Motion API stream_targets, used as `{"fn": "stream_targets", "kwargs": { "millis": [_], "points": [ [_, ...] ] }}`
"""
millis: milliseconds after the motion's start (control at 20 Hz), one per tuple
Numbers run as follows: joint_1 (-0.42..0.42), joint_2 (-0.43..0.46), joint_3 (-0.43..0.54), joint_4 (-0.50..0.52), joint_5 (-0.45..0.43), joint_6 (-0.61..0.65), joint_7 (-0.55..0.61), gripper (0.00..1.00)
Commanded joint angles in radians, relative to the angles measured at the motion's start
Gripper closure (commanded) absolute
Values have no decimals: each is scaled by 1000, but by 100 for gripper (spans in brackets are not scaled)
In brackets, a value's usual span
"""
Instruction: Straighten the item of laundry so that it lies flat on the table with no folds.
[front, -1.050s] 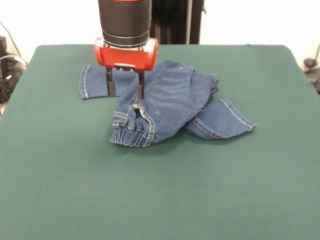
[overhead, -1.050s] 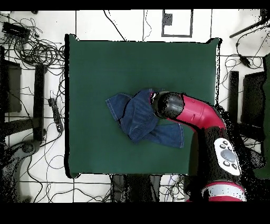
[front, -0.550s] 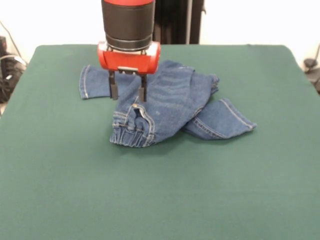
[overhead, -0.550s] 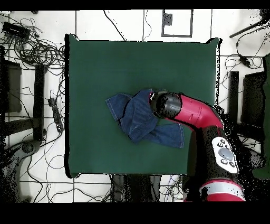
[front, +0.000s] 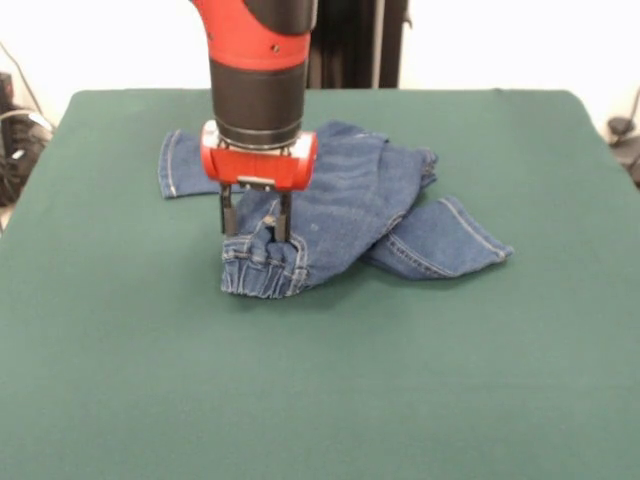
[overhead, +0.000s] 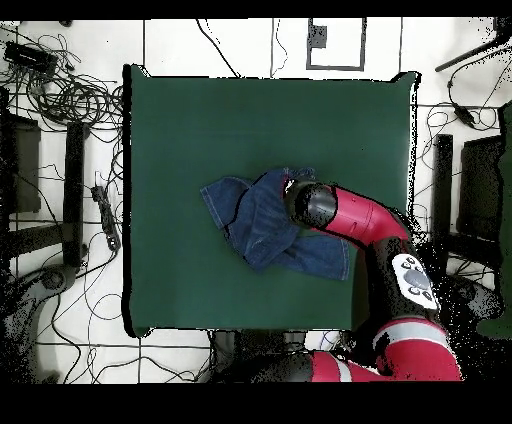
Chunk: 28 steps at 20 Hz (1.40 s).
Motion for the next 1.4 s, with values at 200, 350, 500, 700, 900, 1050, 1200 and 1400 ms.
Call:
{"fn": "stream_targets", "kwargs": {
  "millis": [200, 350, 500, 700, 900, 1050, 1200, 1400],
  "points": [
    [0, 104, 15, 42, 0, -93, 187, 0],
    [4, 109, 5, 56, 33, -129, 239, 0],
    [11, 109, -1, 58, 34, -122, 232, 100],
    [17, 100, -6, 53, 40, -89, 221, 100],
    [18, 103, 2, 45, 30, -69, 193, 100],
    [27, 90, -3, 34, 29, -23, 179, 100],
    [66, 51, -36, 33, 49, 67, 201, 100],
    [140, -6, -91, 50, 97, 190, 268, 100]
  ]
}}
